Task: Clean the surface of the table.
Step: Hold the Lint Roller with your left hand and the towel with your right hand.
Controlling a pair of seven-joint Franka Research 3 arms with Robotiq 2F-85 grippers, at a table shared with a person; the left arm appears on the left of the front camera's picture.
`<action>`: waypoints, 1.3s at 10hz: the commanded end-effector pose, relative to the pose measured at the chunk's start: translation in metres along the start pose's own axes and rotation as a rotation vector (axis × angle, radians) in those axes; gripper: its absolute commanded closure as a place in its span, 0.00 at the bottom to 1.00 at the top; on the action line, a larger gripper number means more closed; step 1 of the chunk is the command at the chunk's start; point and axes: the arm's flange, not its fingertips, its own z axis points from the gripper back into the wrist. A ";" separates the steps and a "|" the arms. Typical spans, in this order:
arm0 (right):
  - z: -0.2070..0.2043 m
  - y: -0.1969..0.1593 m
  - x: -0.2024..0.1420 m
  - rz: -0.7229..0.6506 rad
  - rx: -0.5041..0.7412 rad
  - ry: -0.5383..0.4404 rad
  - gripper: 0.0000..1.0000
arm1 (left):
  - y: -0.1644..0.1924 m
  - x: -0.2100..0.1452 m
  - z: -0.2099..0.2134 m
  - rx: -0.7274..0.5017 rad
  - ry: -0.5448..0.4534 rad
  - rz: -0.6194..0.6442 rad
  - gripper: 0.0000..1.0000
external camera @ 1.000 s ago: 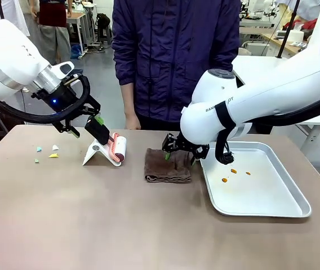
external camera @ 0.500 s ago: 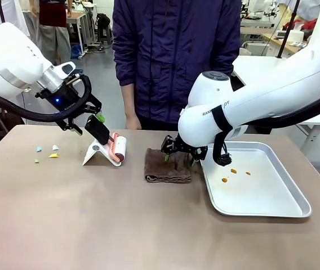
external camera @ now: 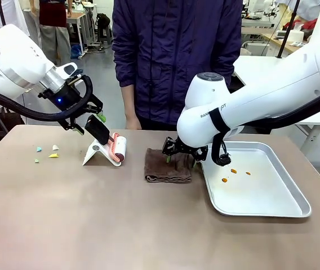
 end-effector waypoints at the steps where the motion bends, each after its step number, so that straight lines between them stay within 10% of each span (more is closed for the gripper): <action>1: -0.003 0.014 0.003 -0.029 -0.030 -0.035 0.00 | 0.001 0.005 0.000 -0.039 0.012 -0.015 0.00; 3: -0.005 0.015 0.001 -0.023 -0.044 -0.016 0.00 | -0.004 0.006 -0.001 -0.050 0.001 -0.016 0.00; 4: -0.006 0.015 0.000 -0.007 -0.052 0.004 0.58 | -0.007 0.005 -0.003 -0.053 -0.004 -0.016 0.60; 5: -0.005 0.015 0.000 -0.005 -0.057 0.000 0.59 | -0.008 0.005 -0.004 -0.054 -0.003 -0.021 0.60; 6: -0.006 0.016 -0.001 -0.003 -0.053 0.004 1.00 | -0.008 0.004 -0.003 -0.055 -0.006 -0.025 1.00; 7: -0.006 0.017 -0.001 -0.003 -0.044 0.003 1.00 | -0.007 0.005 -0.002 -0.059 -0.012 -0.023 0.66; 8: -0.007 0.018 -0.001 -0.004 -0.039 0.004 1.00 | -0.006 0.005 -0.001 -0.060 -0.017 -0.020 1.00; 9: -0.007 0.018 -0.001 -0.001 -0.030 0.007 0.86 | -0.006 0.004 -0.001 -0.063 -0.026 -0.020 1.00; 13: -0.007 0.019 -0.002 -0.016 -0.013 0.006 1.00 | -0.007 0.001 0.003 -0.063 -0.040 -0.027 1.00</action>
